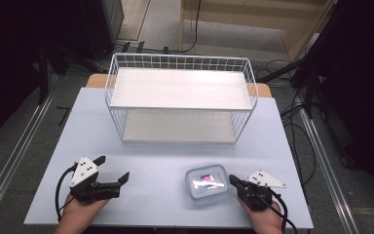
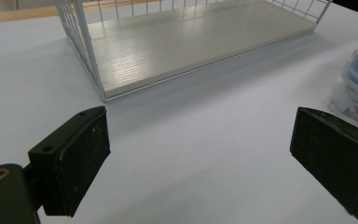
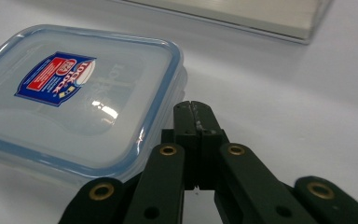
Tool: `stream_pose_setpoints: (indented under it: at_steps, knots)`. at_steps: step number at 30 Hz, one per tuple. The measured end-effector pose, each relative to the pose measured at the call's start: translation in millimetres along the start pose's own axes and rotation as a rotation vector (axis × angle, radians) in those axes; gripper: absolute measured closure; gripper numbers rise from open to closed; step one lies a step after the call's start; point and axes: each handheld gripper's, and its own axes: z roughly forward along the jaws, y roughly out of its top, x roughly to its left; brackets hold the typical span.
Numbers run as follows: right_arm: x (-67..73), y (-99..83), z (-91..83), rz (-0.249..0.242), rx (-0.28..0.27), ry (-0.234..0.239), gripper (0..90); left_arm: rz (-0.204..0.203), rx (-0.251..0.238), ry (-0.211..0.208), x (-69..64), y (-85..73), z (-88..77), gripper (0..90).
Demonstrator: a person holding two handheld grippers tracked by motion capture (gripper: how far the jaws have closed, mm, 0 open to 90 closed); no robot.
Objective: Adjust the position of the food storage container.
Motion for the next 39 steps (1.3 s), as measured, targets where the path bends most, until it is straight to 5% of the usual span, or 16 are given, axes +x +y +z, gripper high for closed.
stream_pose_setpoints:
  at_steps: [8,21,28,39]
  knots:
    - [31.4,4.2,6.7,-0.046,0.018,0.096,90.0,-0.007,-0.002,-0.005,-0.1,-0.3,0.4,5.0]
    - [60.3,9.4,17.1,-0.08,0.032,0.152,90.0,-0.016,0.025,-0.062,-10.6,-0.6,6.4,5.8]
    - [52.9,16.9,5.6,-0.026,-0.029,0.145,88.4,-0.017,0.03,-0.096,-17.7,-0.3,11.0,6.1]
    - [58.9,29.6,3.9,0.065,-0.084,0.2,69.3,-0.033,0.026,-0.128,-24.3,1.8,11.9,6.4]
